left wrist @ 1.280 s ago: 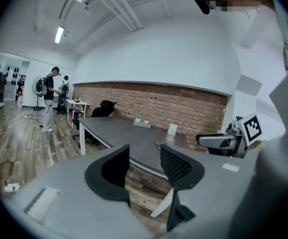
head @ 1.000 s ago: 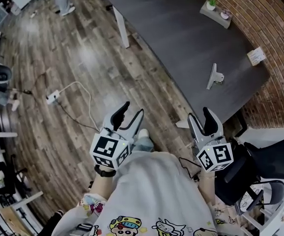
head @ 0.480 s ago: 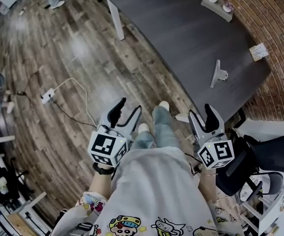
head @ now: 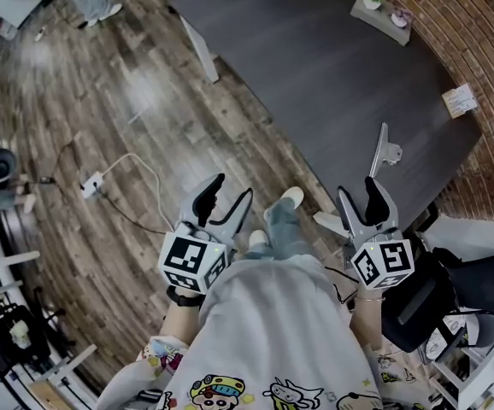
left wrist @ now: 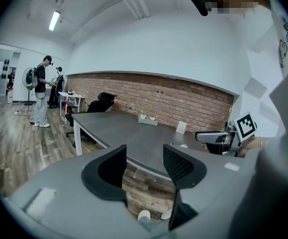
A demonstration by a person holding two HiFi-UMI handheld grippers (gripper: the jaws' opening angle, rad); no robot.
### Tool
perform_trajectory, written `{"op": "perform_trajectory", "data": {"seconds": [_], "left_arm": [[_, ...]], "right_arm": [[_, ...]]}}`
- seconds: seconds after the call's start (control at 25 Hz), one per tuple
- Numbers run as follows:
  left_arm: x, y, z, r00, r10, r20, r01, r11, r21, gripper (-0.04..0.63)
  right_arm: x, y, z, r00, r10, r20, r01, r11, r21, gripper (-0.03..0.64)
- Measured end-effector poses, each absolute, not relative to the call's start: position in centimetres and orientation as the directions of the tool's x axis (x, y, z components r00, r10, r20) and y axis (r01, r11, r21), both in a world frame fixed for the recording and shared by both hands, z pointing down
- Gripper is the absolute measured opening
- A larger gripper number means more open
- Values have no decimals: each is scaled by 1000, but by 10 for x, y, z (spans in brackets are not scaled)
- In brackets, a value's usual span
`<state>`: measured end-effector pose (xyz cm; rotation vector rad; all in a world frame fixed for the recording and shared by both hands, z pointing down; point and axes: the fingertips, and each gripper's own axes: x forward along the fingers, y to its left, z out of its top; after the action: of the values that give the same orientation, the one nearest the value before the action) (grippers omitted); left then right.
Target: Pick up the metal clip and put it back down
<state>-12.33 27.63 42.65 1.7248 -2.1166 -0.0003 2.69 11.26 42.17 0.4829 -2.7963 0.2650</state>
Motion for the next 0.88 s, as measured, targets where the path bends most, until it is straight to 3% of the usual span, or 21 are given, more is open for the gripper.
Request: {"op": "perform_trajectory", "data": {"seconds": [0.32,0.88], "left_arm": [[-158,159,400,-56,-957,284,-971,119,208,238],[-104,-16,381,242,-916,318,-966,-199,163,242]], "right_arm": [[8,22,402,-887,-382,260,-429,890,-156,278],[86,-86,399,-751,-616,236,-659,716,-229,278]]}}
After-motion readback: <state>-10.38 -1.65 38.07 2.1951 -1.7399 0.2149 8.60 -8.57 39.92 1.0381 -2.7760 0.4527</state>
